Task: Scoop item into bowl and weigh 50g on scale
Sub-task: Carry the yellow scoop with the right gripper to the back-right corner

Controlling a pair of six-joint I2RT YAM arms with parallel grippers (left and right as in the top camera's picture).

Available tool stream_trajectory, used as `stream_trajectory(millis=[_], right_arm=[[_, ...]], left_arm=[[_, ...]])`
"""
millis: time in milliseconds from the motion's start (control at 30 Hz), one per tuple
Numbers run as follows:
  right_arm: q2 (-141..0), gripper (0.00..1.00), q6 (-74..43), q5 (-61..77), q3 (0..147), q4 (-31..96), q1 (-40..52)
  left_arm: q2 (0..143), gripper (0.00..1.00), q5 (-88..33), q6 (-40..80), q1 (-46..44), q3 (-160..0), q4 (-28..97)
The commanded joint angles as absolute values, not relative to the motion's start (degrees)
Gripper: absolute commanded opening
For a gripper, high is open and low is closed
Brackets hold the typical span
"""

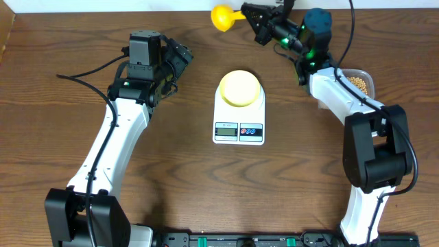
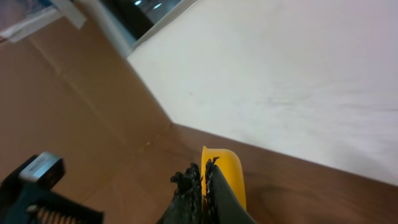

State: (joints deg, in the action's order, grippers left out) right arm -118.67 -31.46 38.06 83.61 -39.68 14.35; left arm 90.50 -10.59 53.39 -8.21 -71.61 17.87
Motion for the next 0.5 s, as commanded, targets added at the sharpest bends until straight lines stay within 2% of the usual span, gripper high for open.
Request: stream_trajectory(millis=[0,467], right_arm=[[-118.7,0.01,-29.9,35.0,84.6,-39.7,13.2],[-118.7,0.01,-28.0,34.9,84.6,-37.7,12.3]], left_arm=[[89.8,0.87,-10.0,53.3,-8.1,-72.7,18.0],[89.8,0.87,-10.1,53.3,-8.1,-72.7,18.0]])
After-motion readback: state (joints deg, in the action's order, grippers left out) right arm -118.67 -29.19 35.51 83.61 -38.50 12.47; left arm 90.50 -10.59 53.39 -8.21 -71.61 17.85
